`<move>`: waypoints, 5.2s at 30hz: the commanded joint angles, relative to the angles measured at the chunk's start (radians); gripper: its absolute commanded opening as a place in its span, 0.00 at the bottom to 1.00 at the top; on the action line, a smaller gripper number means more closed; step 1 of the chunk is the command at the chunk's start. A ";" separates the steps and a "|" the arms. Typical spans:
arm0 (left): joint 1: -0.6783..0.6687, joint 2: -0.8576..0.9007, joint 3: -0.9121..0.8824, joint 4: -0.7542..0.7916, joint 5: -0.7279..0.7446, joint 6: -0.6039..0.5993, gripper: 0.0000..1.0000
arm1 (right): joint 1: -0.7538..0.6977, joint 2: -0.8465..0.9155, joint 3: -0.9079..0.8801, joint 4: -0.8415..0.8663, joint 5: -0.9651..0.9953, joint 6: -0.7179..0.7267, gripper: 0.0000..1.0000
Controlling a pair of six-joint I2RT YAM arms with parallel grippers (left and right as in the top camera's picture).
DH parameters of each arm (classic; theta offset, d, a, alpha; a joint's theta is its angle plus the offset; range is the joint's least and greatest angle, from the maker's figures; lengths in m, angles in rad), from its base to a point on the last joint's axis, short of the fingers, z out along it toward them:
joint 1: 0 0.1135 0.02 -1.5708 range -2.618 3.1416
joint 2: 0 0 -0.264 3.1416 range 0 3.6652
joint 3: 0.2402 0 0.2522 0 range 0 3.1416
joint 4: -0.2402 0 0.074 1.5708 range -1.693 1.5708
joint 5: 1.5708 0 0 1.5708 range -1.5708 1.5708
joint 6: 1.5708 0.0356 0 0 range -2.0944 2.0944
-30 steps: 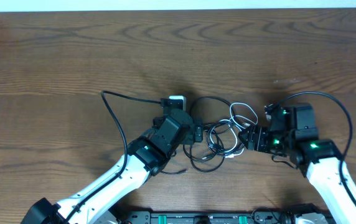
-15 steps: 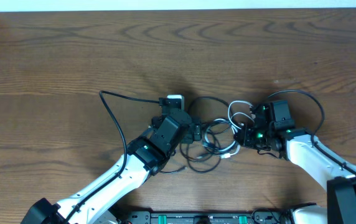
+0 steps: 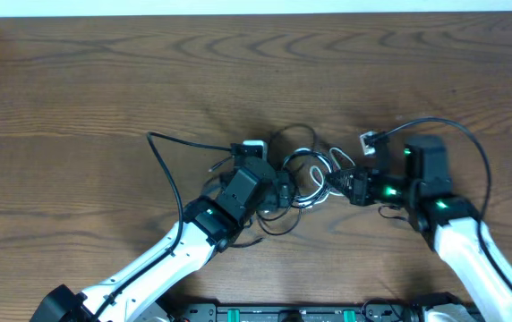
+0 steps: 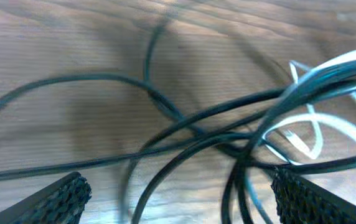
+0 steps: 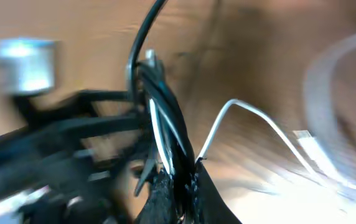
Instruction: Untangle cables
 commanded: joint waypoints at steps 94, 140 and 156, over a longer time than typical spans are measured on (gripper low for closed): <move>0.022 -0.008 0.004 0.103 0.339 0.294 0.08 | 0.104 -0.201 0.002 -0.202 0.216 0.041 0.17; 0.022 -0.008 0.004 0.100 0.285 0.294 0.08 | 0.084 -0.127 0.002 -0.078 -0.144 -0.043 0.01; 0.022 -0.008 0.004 0.100 0.286 0.261 0.08 | 0.113 -0.171 0.002 -0.213 0.323 -0.039 0.26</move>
